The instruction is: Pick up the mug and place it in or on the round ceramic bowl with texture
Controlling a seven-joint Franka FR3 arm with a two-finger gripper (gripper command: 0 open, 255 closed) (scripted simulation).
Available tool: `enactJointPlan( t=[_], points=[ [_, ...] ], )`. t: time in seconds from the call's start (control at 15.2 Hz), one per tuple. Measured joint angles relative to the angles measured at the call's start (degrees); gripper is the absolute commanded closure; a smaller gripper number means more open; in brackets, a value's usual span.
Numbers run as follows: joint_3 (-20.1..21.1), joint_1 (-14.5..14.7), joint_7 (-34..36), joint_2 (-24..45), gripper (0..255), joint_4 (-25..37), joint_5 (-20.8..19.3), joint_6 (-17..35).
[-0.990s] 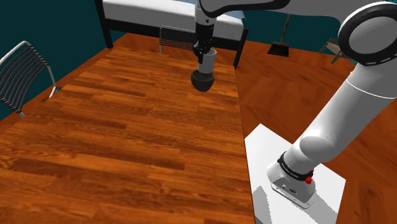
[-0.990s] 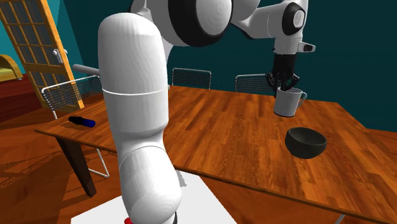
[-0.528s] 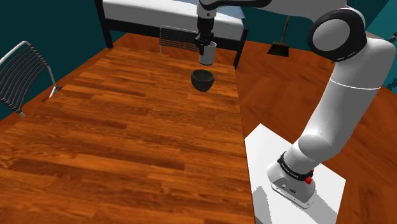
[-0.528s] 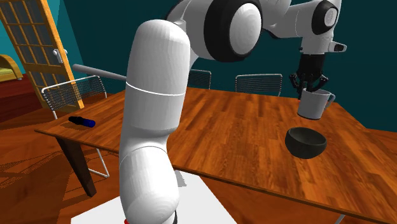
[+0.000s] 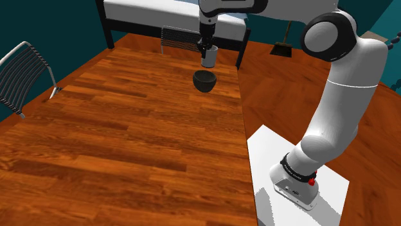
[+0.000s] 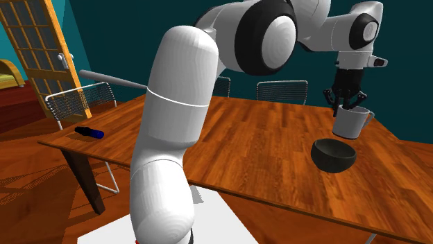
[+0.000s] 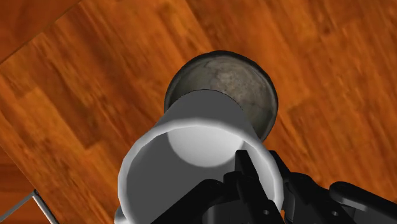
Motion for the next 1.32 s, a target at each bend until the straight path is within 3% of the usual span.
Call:
enactJointPlan(
  t=[0.73,1.19,1.25,1.32],
  points=[
    [-0.1,-0.2,0.6,0.5,255,-7.5,-0.3,8.0],
    [-0.1,-0.2,0.7,0.6,255,-8.0,-0.3,8.6],
    [-0.1,-0.2,0.7,0.6,0,-8.0,-0.3,8.6],
    [-0.1,-0.2,0.7,0.6,0,-8.0,-0.3,8.6]
  ],
)
